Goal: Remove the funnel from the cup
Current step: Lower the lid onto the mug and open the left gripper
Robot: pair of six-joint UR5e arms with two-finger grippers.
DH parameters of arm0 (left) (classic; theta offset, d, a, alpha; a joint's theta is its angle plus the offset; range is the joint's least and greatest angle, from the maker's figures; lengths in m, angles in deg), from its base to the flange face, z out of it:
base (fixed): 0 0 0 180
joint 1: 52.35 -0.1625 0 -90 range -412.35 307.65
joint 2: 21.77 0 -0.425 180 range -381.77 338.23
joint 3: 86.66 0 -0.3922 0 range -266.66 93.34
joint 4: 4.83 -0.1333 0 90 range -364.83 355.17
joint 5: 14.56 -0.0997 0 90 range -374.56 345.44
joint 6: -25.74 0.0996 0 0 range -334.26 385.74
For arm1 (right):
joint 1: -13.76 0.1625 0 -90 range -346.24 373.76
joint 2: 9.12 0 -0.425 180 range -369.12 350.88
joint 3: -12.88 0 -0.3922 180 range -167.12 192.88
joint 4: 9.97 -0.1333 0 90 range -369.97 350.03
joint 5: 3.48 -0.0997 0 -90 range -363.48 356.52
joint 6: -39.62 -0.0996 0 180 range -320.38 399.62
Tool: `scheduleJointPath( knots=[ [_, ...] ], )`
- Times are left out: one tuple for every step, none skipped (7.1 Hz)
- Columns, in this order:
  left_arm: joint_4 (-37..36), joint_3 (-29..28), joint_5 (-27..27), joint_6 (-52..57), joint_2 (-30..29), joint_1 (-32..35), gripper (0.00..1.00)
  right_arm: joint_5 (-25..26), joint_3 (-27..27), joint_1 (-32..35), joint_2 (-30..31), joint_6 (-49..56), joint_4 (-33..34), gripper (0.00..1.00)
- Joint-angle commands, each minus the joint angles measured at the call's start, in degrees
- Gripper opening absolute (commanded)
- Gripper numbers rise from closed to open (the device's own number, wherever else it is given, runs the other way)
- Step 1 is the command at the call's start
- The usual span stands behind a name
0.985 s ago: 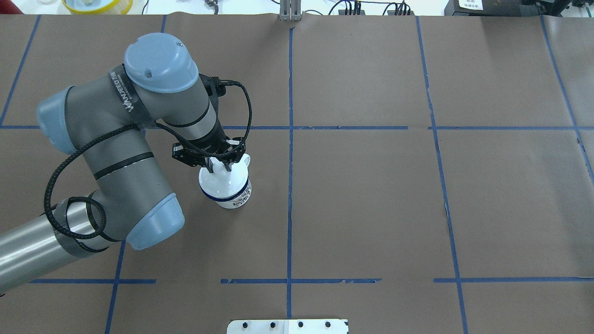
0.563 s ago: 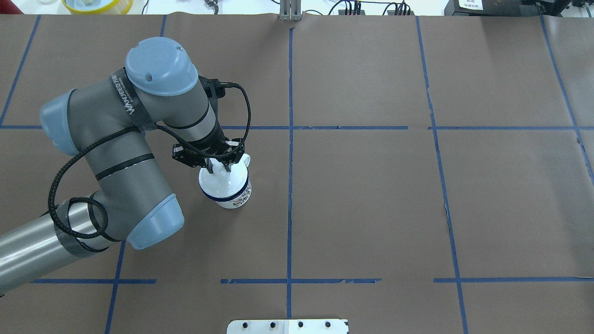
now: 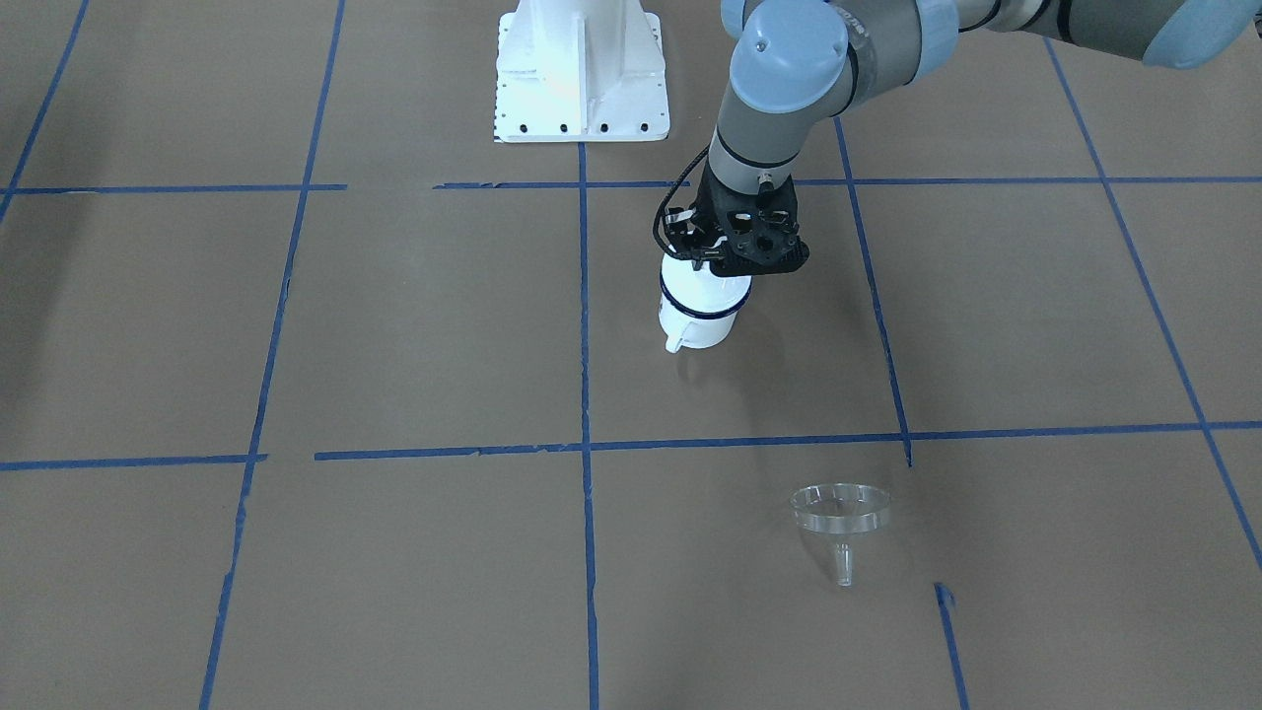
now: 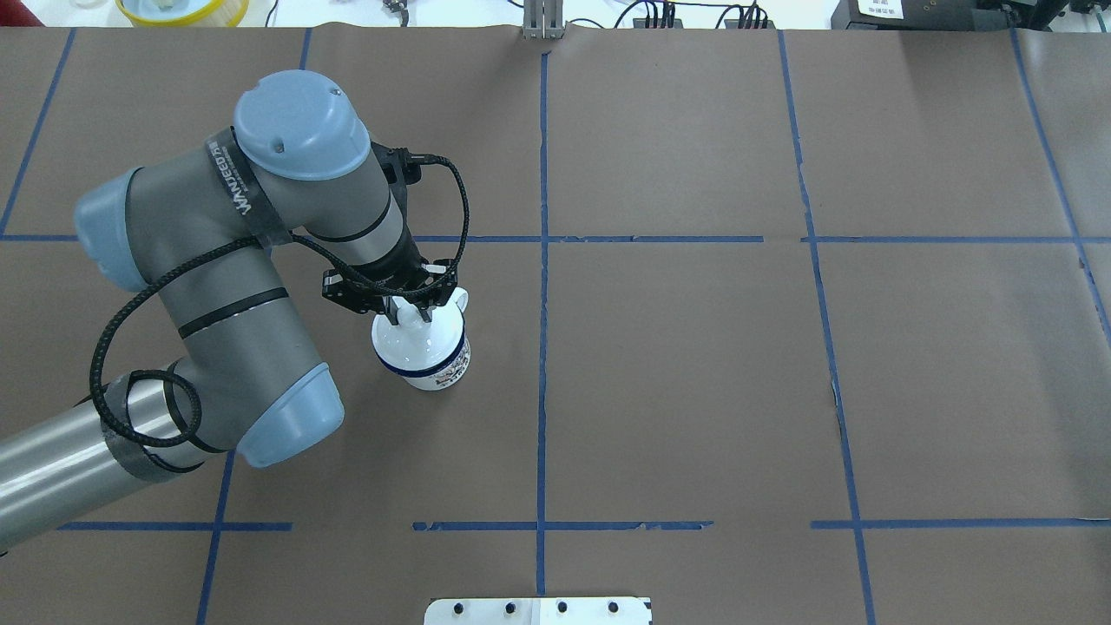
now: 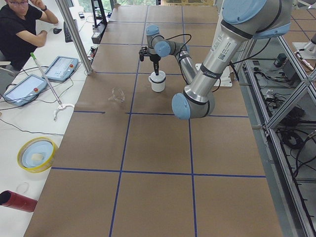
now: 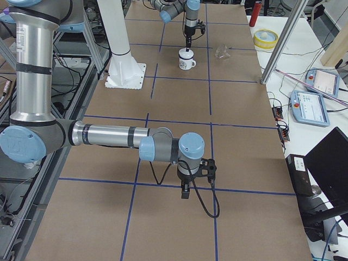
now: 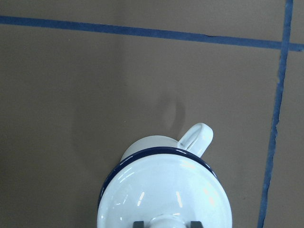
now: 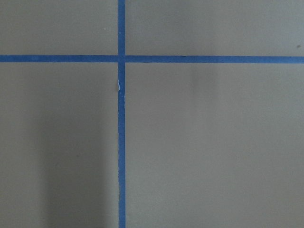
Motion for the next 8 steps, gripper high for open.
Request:
scheduleJointPath(
  knots=[
    [0.4, -0.1, 0.0, 0.0, 0.1, -0.1, 0.0, 0.0, 0.1, 0.0, 0.0, 0.0, 0.0, 1.0],
    [0.9, -0.2, 0.0, 0.0, 0.2, -0.1, 0.0, 0.0, 0.1, 0.0, 0.0, 0.0, 0.0, 1.0],
    [1.0, -0.8, 0.0, 0.2, 0.2, -0.1, 0.0, 0.0, 0.1, 0.0, 0.0, 0.0, 0.0, 1.0],
    [1.8, -1.0, 0.0, 0.3, 0.3, -0.1, 0.81, 0.0, 0.1, 0.0, 0.0, 0.0, 0.0, 1.0],
    [3.3, -0.9, -0.9, 0.2, 1.1, -0.1, 1.0, 0.0, 0.1, 0.0, 0.0, 0.0, 0.0, 1.0],
    [3.6, -0.8, -1.2, 0.2, 1.2, -0.1, 1.0, 0.0, 0.0, 0.0, 0.0, 0.0, 0.0, 1.0],
    [3.6, -0.7, -1.2, 0.1, 1.2, -0.1, 1.0, 0.0, 0.1, 0.0, 0.0, 0.0, 0.0, 1.0],
    [3.6, -0.4, -1.3, 0.2, 1.2, -0.1, 1.0, 0.0, 0.1, 0.0, 0.0, 0.0, 0.0, 1.0]
  ],
)
